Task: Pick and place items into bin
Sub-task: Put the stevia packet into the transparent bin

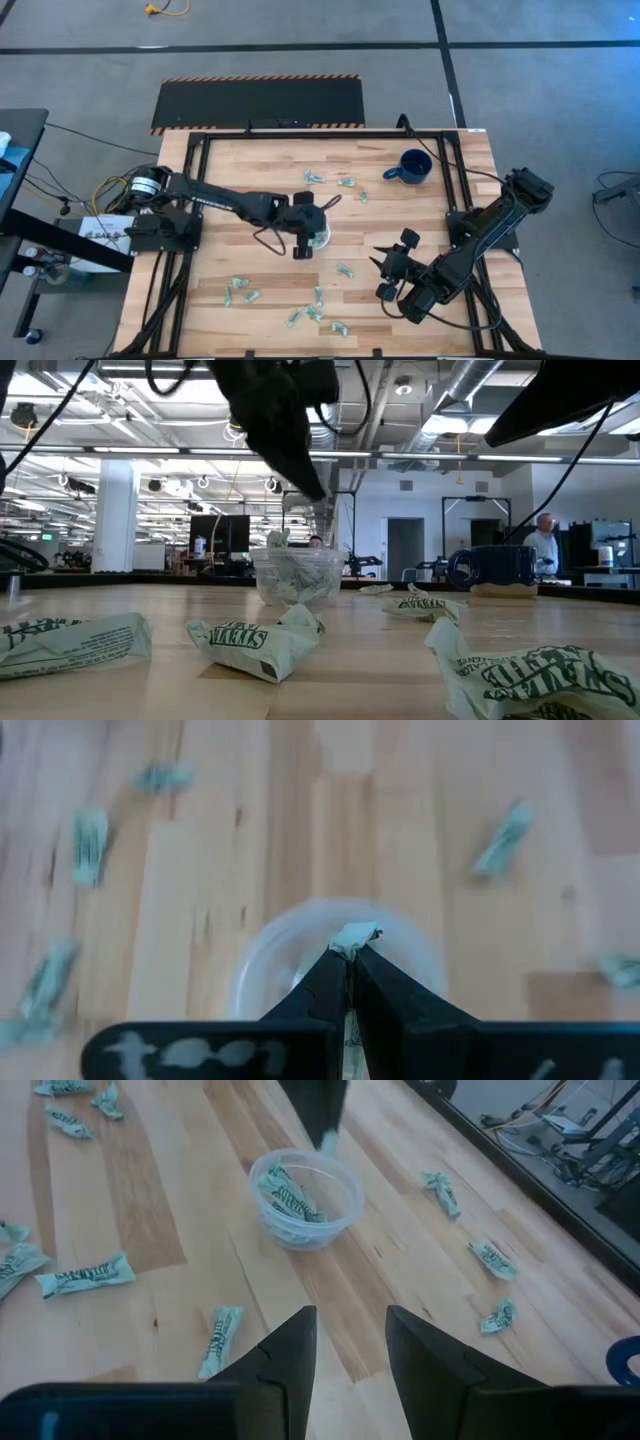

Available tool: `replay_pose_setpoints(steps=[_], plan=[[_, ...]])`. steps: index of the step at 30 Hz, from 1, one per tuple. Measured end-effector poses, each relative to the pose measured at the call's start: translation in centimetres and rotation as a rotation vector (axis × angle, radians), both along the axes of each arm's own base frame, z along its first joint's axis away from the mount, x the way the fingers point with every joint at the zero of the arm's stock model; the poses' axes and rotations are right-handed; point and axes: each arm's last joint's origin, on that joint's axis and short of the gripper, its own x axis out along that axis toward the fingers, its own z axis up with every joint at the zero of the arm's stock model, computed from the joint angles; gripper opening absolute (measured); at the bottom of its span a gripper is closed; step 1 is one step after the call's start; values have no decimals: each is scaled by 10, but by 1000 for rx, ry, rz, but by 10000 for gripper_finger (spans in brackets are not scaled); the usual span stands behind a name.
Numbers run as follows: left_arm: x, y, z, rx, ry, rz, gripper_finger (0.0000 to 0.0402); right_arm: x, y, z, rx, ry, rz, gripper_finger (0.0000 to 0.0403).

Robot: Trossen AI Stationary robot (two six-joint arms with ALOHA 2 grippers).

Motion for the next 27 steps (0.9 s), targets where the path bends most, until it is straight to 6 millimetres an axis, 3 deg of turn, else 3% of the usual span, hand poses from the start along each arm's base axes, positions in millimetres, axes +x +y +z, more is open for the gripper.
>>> replay_pose_setpoints(steps=[6, 13, 27], plan=[[-7, 12, -18, -10, 47, 44, 1, 1, 1, 0, 11, -8, 0, 118], [-9, 15, -24, -22, 34, 63, 5, 4, 1, 1, 34, -29, -6, 118], [-8, 13, -24, -73, 29, 43, 89, 13, -4, 1, 120, -17, -18, 118]])
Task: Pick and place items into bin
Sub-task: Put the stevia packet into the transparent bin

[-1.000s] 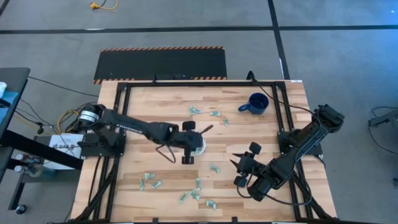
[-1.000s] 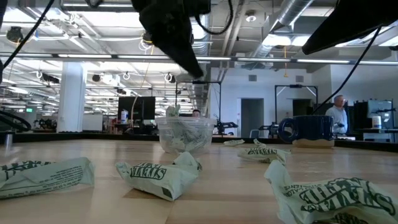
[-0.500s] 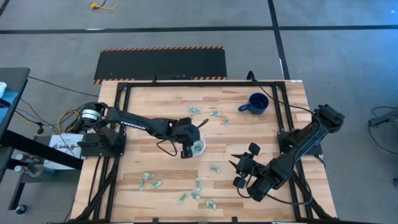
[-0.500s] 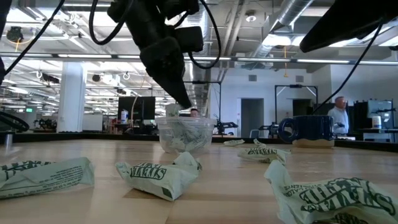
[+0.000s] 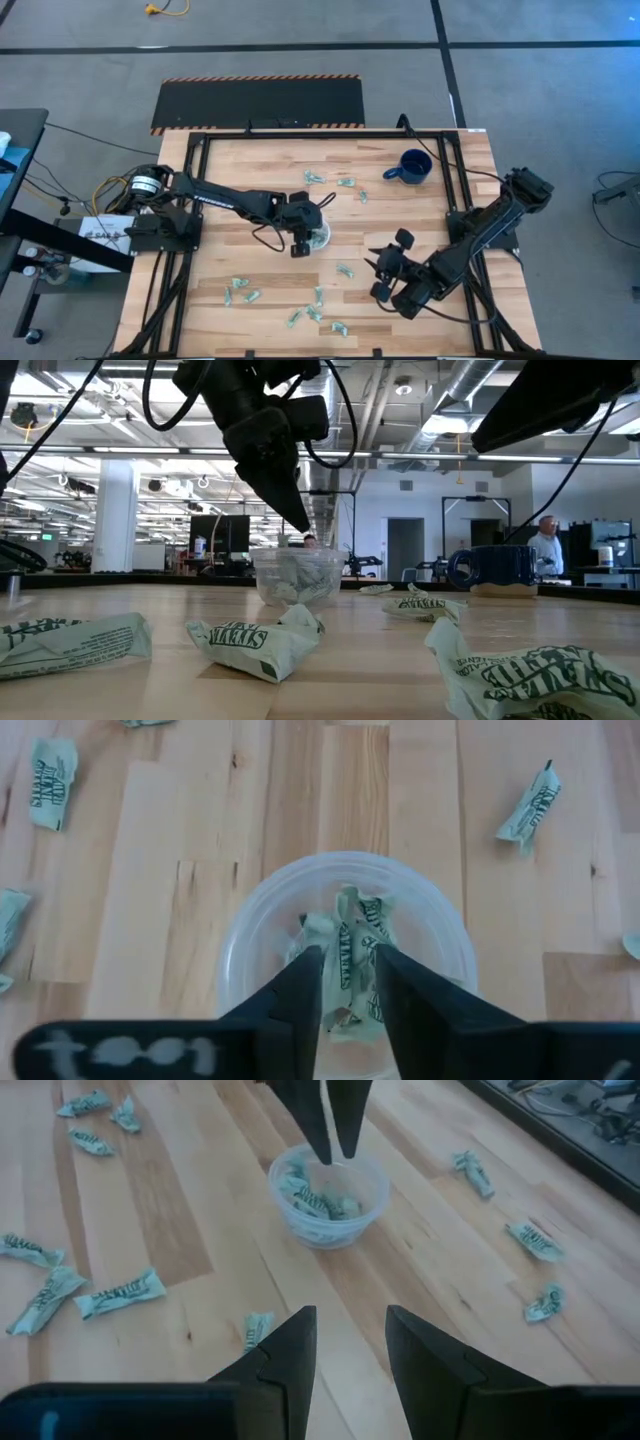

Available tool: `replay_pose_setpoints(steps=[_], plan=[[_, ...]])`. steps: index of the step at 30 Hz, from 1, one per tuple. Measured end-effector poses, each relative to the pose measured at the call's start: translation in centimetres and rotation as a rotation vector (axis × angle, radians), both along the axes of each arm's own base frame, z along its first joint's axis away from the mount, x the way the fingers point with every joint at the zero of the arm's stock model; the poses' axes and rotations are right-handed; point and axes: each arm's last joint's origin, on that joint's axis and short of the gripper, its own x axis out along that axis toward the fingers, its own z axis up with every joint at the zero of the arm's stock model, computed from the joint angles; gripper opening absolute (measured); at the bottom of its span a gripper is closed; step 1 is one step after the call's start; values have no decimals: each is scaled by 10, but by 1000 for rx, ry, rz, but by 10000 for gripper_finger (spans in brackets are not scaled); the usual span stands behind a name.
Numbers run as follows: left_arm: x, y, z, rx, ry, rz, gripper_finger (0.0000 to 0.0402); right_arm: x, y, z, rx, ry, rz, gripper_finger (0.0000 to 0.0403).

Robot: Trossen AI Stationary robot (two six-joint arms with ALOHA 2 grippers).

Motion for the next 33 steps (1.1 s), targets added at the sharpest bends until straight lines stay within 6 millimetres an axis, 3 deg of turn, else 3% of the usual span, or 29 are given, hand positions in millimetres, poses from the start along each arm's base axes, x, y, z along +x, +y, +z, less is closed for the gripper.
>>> replay_pose_setpoints(steps=[4, 9, 17, 23, 26, 33], plan=[[-4, 0, 5, 3, 21, -1, 108, 1, 1, 1, 13, -15, 0, 118], [-19, -6, 28, 15, -6, -13, 114, -2, 16, -8, 18, -20, 35, 118], [-59, -32, 66, 55, -193, -6, 113, 4, 50, -71, -23, 25, 85, 118], [-91, -46, 59, 65, -294, 7, 113, 7, 50, -96, -64, 21, 35, 118], [-104, -51, 49, 72, -345, 17, 113, 8, 50, -97, -62, 21, 31, 118], [-114, -57, 29, 38, -457, 4, 113, 19, 43, -97, 6, 52, 20, 126]])
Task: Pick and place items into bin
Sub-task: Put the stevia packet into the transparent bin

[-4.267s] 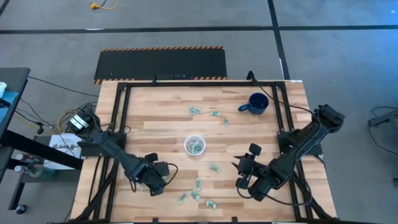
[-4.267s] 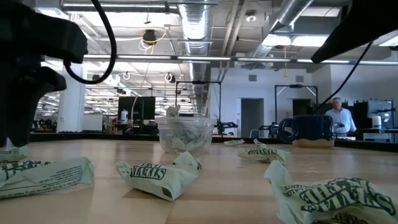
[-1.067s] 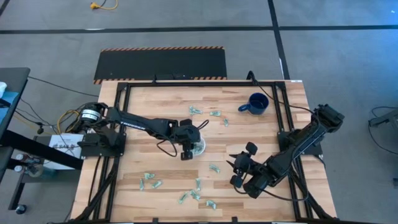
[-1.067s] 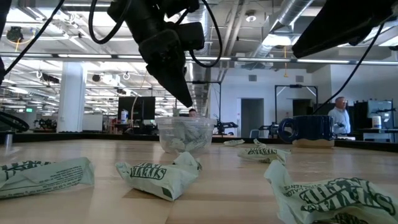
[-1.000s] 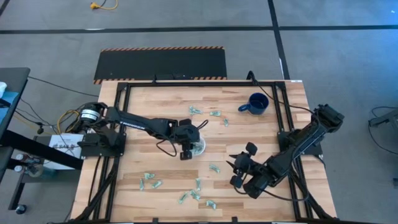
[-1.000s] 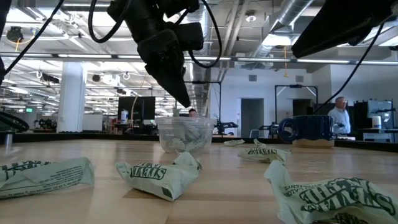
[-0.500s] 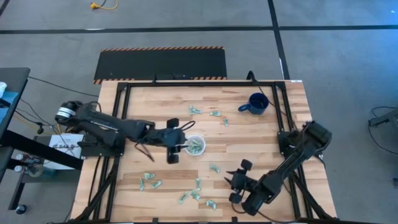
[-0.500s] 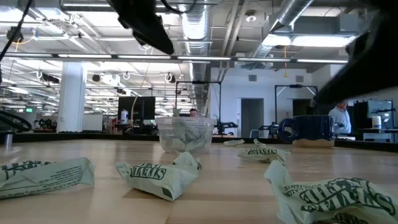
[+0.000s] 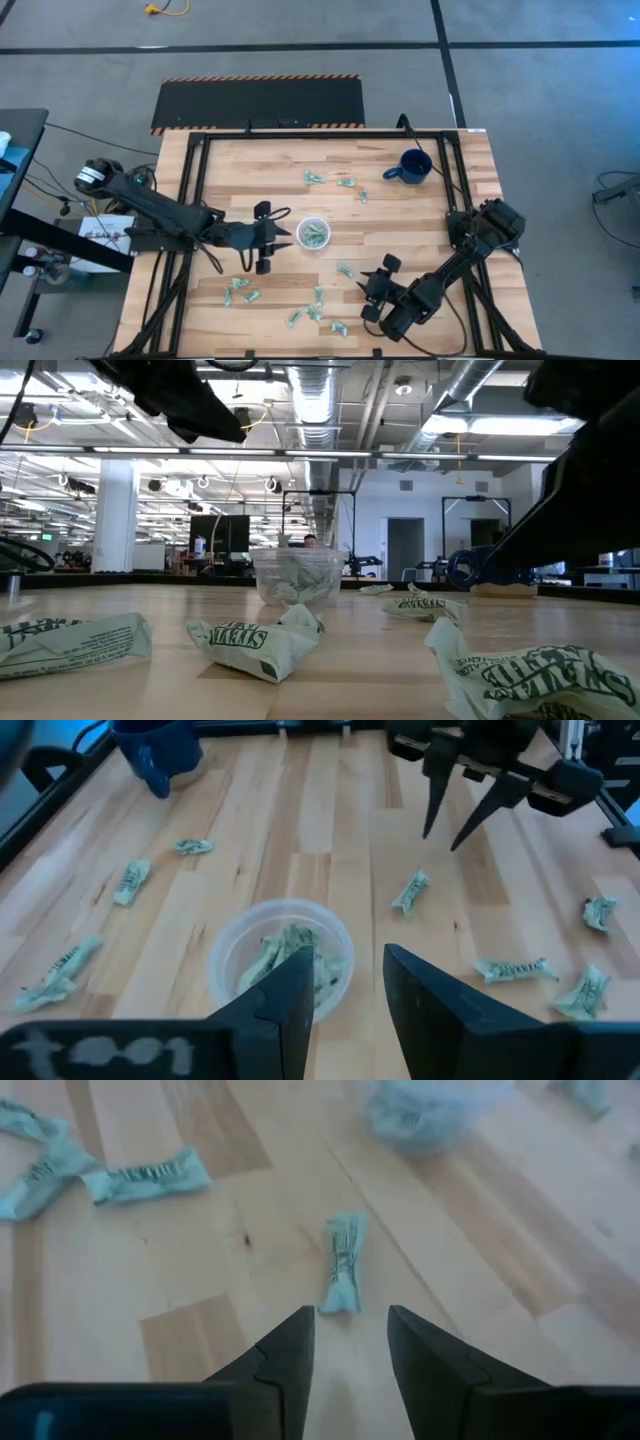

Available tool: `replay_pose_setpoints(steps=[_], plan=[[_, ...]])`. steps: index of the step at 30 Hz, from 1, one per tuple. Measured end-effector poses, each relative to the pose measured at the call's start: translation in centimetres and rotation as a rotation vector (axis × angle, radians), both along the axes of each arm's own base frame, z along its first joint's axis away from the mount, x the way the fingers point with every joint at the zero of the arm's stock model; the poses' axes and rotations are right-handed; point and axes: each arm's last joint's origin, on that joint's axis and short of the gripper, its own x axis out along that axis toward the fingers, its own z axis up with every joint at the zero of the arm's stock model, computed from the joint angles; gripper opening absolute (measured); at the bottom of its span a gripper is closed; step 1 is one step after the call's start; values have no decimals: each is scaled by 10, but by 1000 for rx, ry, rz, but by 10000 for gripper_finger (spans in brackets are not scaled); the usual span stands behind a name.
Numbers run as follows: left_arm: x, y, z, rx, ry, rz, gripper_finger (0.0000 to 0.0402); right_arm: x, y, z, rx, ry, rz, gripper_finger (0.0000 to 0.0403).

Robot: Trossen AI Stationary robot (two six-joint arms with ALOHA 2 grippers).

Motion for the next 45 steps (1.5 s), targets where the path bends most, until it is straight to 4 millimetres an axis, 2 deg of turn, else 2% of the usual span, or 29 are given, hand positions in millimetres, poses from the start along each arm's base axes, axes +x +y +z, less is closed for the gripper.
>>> replay_pose_setpoints(steps=[3, 7, 13, 20, 35, 39, 45], plan=[[-1, -2, -3, -10, -21, -13, 113, 7, -5, -3, 40, 57, 17, 143], [-1, -3, -4, -14, -20, -5, 113, 19, -13, -1, 46, 49, 22, 173], [-3, -7, -4, -19, -22, -18, 113, 28, -24, -2, 74, 90, 16, 214], [-4, -12, -4, -9, -31, -15, 113, 35, -31, -3, 107, 115, 32, 224], [-7, -23, 0, -26, -72, -58, 113, 44, -44, -4, 153, 189, 60, 171], [-7, -23, 0, -25, -72, -56, 113, 44, -44, -4, 155, 189, 61, 139], [-7, -23, 0, -25, -73, -54, 113, 44, -44, -4, 152, 192, 63, 67]])
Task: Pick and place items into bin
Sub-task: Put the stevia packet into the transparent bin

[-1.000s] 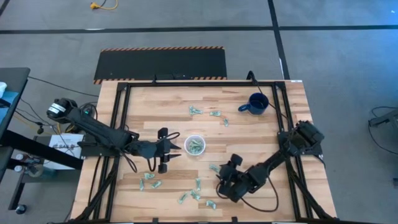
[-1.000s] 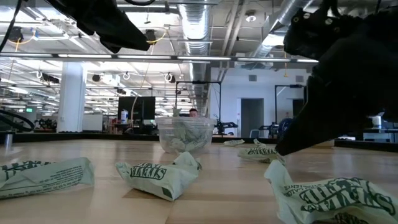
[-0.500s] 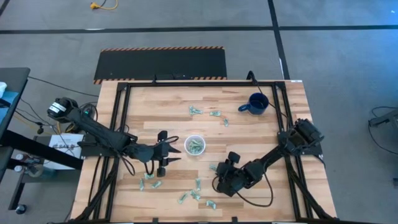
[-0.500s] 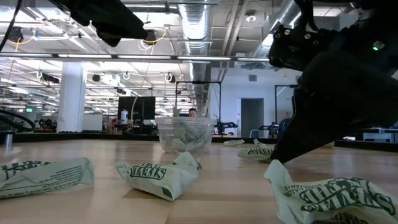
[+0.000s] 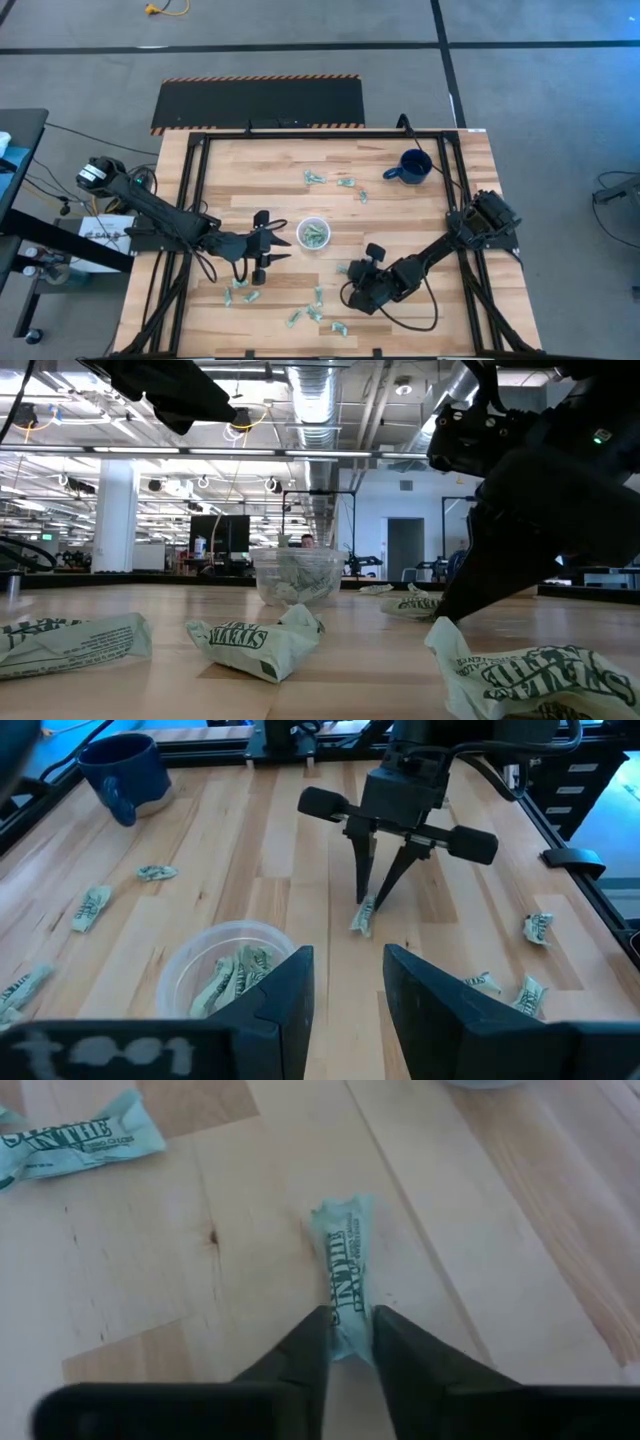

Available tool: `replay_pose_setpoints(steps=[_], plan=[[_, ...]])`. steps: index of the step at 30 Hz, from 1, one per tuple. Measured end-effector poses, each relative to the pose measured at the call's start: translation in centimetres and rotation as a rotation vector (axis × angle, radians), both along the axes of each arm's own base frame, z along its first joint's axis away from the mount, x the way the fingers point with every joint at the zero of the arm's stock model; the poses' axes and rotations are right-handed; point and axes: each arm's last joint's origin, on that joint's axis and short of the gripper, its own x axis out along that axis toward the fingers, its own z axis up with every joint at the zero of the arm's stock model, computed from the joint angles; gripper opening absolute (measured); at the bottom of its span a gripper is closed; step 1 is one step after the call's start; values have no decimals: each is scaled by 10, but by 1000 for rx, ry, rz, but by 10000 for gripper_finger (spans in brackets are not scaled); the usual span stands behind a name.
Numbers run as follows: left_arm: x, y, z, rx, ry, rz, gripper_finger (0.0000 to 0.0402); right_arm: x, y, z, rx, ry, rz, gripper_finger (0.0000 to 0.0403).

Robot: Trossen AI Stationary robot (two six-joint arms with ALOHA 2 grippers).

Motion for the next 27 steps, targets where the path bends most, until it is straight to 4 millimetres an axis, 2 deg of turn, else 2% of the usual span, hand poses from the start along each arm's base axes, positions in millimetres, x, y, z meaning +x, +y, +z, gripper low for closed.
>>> replay_pose_setpoints(steps=[5, 10, 18, 23, 27], plan=[[0, 0, 0, -2, -1, 3, 113, 0, -1, 0, -35, -3, 19, 11], [0, 0, 0, -3, -1, 4, 113, 7, 0, 7, -77, -25, 35, 18], [0, 0, 0, -3, -1, 4, 113, 41, -2, 40, -173, -89, 130, 8], [0, 0, 0, -4, 0, 4, 113, 62, -18, 58, -237, -102, 156, 13], [0, 0, -1, -2, 6, 4, 113, 74, -40, 62, -266, -92, 128, 4]])
